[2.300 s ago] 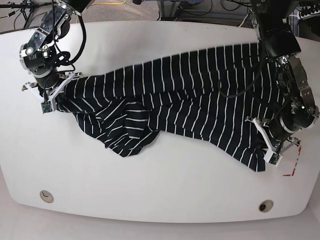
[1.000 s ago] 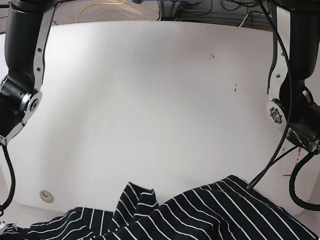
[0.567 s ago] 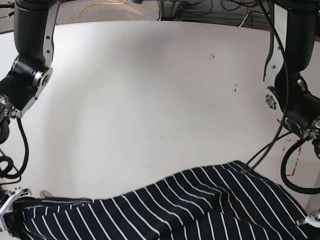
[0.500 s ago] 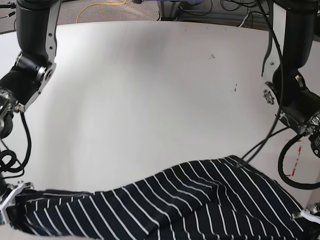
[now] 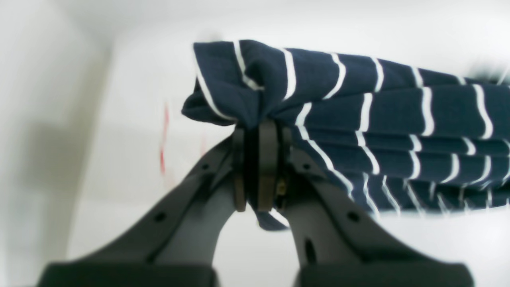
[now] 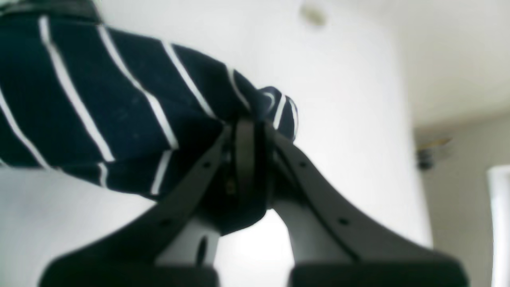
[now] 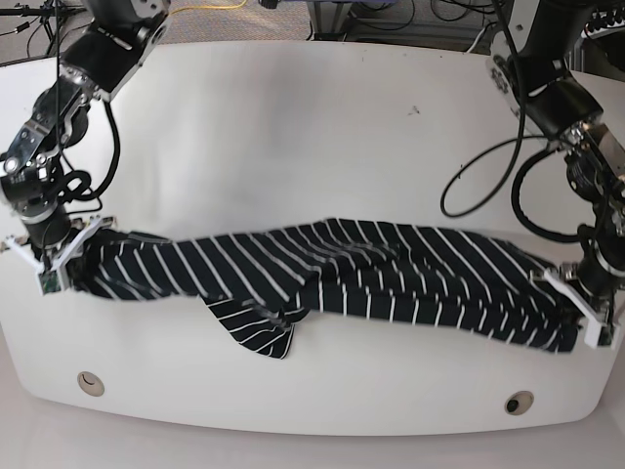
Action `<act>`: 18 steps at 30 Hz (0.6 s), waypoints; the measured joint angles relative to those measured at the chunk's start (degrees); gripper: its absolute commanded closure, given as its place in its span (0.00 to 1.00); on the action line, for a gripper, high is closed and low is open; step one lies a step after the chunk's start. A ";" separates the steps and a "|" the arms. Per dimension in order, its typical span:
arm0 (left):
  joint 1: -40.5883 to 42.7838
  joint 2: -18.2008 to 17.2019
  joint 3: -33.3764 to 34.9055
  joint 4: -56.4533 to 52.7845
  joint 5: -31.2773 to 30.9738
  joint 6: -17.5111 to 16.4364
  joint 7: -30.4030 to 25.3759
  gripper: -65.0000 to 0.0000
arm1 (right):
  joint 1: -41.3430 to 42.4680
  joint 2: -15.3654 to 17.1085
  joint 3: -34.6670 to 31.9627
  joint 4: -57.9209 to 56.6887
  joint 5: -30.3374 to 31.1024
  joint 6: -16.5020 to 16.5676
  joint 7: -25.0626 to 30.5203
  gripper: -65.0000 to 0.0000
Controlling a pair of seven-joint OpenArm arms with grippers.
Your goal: Fold the T-shirt properly
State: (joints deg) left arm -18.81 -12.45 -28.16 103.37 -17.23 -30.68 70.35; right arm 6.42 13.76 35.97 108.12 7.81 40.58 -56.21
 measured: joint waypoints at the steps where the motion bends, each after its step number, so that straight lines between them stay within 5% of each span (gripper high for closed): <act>1: 2.16 0.00 -0.42 -0.02 0.46 -0.48 0.04 1.00 | -2.12 -1.18 0.55 -0.04 -0.02 0.00 0.74 1.00; 12: 19.45 -0.31 -1.27 -0.98 1.18 -2.49 -0.79 1.00 | -18.58 -10.56 1.70 -0.31 -1.33 -0.28 7.89 1.00; 18: 24.20 -1.33 -1.27 -2.01 1.20 -2.86 -1.01 1.00 | -22.34 -12.55 1.60 -0.28 -1.36 -0.26 8.17 1.00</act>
State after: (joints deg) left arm 5.39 -13.78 -29.43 101.36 -16.03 -33.54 69.34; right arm -15.92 1.21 37.56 107.83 6.46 40.32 -48.03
